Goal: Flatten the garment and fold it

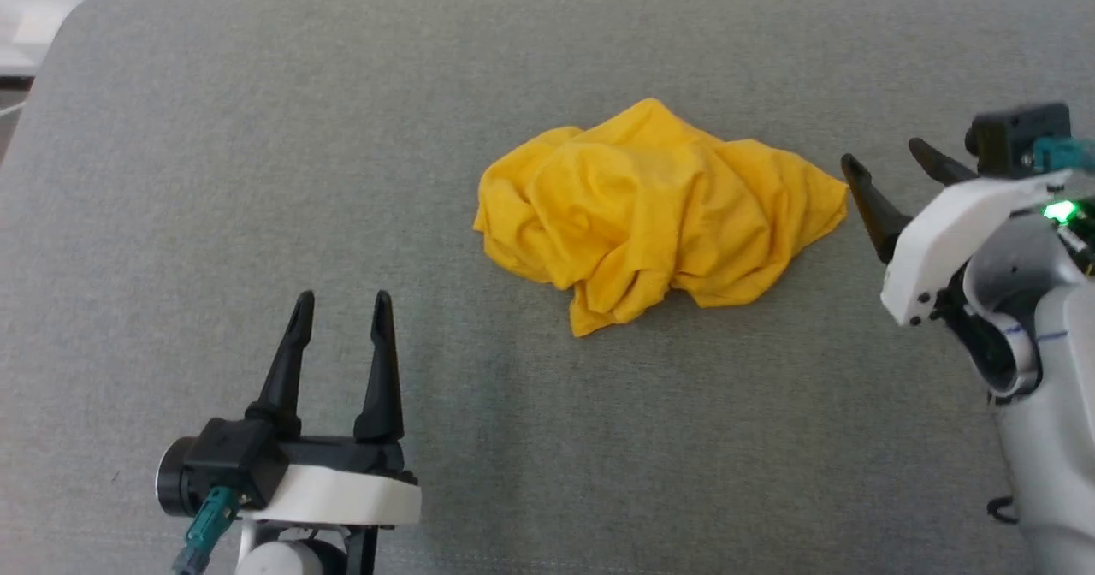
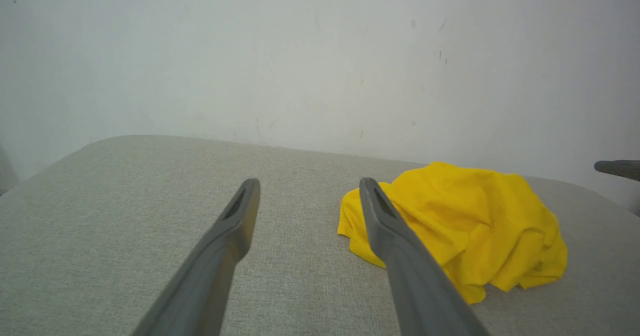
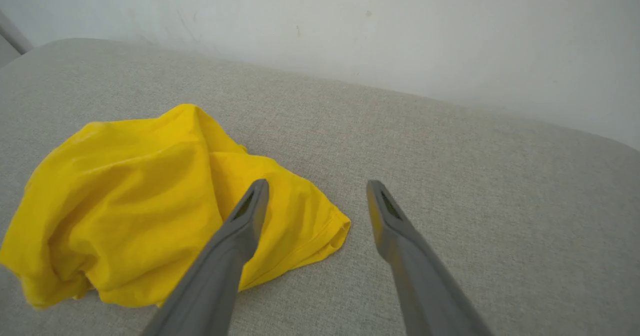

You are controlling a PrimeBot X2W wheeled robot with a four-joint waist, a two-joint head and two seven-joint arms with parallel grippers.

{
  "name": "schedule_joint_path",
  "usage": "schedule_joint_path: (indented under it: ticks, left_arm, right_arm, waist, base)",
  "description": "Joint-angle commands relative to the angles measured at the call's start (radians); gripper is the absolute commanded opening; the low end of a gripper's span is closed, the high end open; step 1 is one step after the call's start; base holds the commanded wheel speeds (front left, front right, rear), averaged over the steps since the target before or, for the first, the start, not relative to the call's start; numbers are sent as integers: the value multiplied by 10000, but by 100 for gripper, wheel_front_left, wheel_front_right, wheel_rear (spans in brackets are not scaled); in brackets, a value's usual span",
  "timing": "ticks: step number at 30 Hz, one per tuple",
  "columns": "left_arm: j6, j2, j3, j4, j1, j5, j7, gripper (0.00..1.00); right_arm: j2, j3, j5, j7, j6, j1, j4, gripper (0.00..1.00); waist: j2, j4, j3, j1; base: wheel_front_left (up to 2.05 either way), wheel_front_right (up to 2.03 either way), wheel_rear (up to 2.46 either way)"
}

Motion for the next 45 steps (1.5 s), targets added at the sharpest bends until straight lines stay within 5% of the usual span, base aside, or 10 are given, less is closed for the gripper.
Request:
schedule_joint_path:
  ticks: [1, 9, 19, 20, 22, 36, 45]
  left_arm:
    - [3, -49, -73, -46, -187, -41, -47, 100]
    - [117, -50, -414, -24, -398, -268, -47, 100]
    - [144, -50, -856, 77, -740, -432, -47, 100]
    - [152, -50, -890, 82, -777, -453, -47, 100]
    - [175, -50, -926, 86, -829, -480, -47, 100]
    - [206, -51, -647, 240, -432, -349, -47, 100]
    - [211, -51, -423, 219, 64, -219, -47, 100]
  right_arm:
    - [-124, 83, 120, 328, -19, -262, 173, 100]
    - [-634, 533, 525, 2506, -19, -907, 1341, 100]
    - [-842, 739, -24, 2141, -19, -1104, 2613, 100]
    - [-801, 728, -36, 2118, -19, -1122, 2733, 89]
    - [-721, 662, -29, 1905, -19, -1203, 2879, 0]
    - [-720, 154, 427, -124, -19, -1696, 2421, 0]
    - [-1276, -1411, 569, -368, -19, 399, 565, 0]
  waist:
    - [0, 307, 249, -1]
    - [0, 902, 614, -1]
    - [0, 1565, 1125, -1]
    - [0, 1614, 1167, -1]
    - [0, 1671, 1206, -1]
    - [0, 1032, 0, -1]
    - [0, 656, -591, -1]
  base:
    - [0, 0, 0]
    - [0, 0, 0]
    - [0, 0, 0]
    - [0, 0, 0]
    - [0, 0, 0]
    - [0, 0, 0]
    - [0, 0, 0]
